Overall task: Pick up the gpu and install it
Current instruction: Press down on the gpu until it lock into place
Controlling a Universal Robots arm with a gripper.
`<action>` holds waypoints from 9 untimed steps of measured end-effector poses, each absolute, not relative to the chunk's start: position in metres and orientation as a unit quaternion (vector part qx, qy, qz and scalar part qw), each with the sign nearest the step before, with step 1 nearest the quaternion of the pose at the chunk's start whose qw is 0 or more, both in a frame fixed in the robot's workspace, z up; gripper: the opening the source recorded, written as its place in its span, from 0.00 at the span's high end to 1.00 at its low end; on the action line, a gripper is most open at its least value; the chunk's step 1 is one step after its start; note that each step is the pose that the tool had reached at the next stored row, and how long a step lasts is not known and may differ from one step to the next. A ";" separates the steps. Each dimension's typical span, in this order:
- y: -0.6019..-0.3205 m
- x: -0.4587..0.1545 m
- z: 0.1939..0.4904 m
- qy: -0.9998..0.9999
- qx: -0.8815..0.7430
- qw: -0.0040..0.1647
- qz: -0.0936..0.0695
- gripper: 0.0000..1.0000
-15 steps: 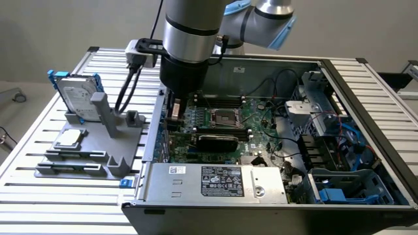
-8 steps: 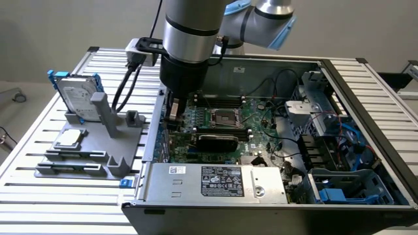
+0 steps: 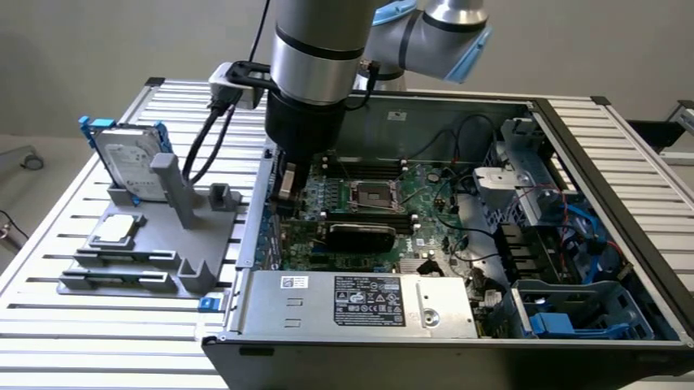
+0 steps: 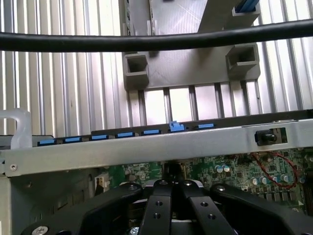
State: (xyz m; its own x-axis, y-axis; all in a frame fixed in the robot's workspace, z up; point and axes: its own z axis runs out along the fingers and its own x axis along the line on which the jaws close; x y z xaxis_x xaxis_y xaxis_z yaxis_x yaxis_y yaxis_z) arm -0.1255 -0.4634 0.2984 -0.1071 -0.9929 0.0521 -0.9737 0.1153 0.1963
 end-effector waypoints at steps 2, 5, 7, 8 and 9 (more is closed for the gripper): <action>-0.463 -0.125 0.298 -0.743 0.661 0.088 -0.054 0.89; -0.462 -0.125 0.298 -0.744 0.660 0.090 -0.052 0.89; -0.461 -0.126 0.298 -0.746 0.658 0.091 -0.051 0.89; -0.461 -0.126 0.298 -0.746 0.658 0.092 -0.050 0.89; -0.460 -0.126 0.298 -0.747 0.657 0.092 -0.050 0.89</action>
State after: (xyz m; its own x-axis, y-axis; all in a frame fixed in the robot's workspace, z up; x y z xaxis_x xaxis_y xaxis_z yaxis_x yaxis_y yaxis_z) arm -0.1255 -0.4603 0.2985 -0.1197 -0.9902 0.0716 -0.9718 0.1316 0.1957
